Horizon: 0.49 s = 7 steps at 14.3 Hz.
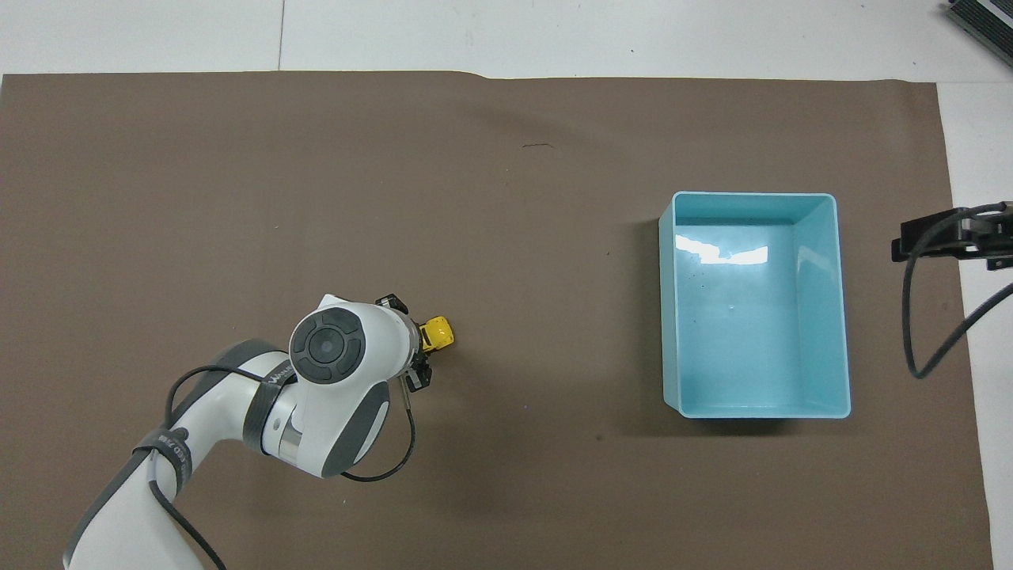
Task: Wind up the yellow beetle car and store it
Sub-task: 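Press the yellow car down and drag it away from the bin with the left gripper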
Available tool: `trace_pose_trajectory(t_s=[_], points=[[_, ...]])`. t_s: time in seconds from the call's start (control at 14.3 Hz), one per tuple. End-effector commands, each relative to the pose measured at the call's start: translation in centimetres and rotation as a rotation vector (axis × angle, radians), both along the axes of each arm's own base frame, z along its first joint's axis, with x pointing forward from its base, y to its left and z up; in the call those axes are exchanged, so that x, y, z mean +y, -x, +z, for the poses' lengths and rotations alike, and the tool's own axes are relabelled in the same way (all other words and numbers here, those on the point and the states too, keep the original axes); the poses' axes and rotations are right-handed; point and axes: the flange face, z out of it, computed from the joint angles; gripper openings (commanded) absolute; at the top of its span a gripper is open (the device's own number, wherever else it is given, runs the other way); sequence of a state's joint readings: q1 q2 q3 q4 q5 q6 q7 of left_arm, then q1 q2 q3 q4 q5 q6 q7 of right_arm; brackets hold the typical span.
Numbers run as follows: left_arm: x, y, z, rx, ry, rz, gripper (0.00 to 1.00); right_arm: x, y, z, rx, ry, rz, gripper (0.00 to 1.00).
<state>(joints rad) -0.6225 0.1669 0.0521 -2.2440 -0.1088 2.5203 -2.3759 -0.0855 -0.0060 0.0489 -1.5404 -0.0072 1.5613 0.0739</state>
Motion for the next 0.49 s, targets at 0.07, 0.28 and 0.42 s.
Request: trace_pose_trajectory(t_s=[0.07,0.28,0.42], points=[[1.9,0.2,-0.6,0.003,-0.013,-0.038,0.0,-0.1,0.2,0.2,-0.001,0.0,-0.015,1.0],[4.1,0.1,-1.3,0.015,-0.022,-0.029,0.0,-0.1,0.1,0.1,0.001,0.002,-0.015,1.0],[5.4,0.1,-1.6,0.023,-0.029,-0.044,0.0,-0.1,0.1,0.1,0.001,0.002,-0.015,1.0]])
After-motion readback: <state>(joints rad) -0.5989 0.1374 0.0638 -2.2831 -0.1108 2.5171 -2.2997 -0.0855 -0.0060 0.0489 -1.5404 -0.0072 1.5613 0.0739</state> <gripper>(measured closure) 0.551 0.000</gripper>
